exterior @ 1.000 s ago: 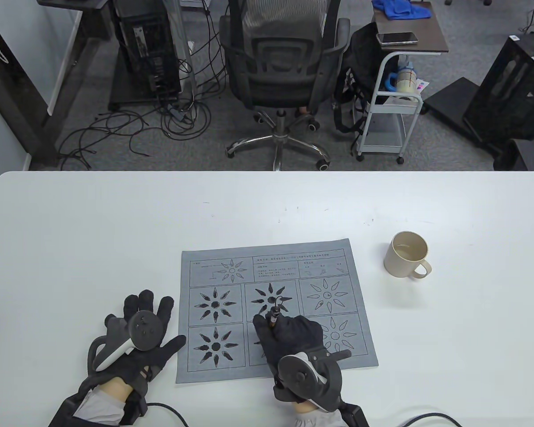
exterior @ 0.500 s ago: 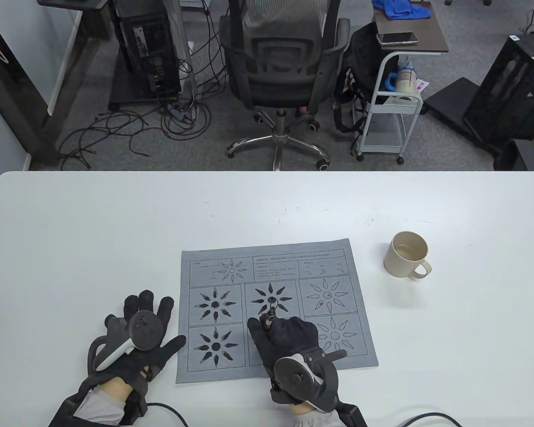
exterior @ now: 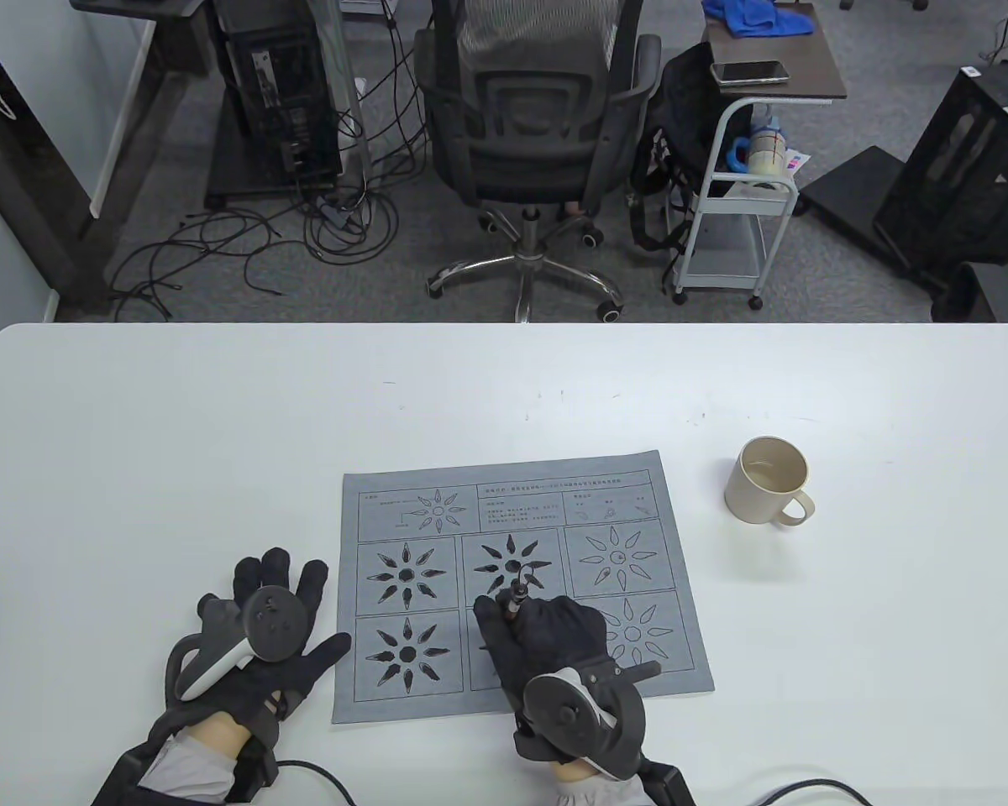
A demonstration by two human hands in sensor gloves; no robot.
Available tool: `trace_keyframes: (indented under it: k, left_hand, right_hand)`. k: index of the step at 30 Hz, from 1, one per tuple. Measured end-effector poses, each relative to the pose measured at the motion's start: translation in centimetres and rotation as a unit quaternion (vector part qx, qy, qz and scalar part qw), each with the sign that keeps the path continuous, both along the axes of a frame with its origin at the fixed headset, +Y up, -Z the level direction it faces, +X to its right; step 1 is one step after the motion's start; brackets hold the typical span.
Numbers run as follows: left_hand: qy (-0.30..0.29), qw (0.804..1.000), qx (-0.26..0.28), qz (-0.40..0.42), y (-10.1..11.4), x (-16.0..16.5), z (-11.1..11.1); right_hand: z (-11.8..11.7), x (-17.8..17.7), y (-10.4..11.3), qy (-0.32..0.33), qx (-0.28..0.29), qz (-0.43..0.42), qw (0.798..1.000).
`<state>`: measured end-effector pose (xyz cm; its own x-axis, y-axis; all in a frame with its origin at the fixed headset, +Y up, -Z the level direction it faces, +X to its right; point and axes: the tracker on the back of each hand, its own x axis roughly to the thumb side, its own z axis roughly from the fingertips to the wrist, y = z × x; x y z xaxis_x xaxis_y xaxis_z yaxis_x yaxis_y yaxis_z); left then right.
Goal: Trace patterns on water writing practice cloth with Chinese brush
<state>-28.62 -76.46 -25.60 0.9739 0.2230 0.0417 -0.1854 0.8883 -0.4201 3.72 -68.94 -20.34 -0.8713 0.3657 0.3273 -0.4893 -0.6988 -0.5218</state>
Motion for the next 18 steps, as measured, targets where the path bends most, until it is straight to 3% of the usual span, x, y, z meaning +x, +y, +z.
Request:
trace_keyframes:
  k: [18]
  left_hand:
    - [0.001, 1.0, -0.003, 0.001, -0.03, -0.01, 0.03]
  right_hand:
    - [0.14, -0.29, -0.14, 0.005, 0.005, 0.01, 1.0]
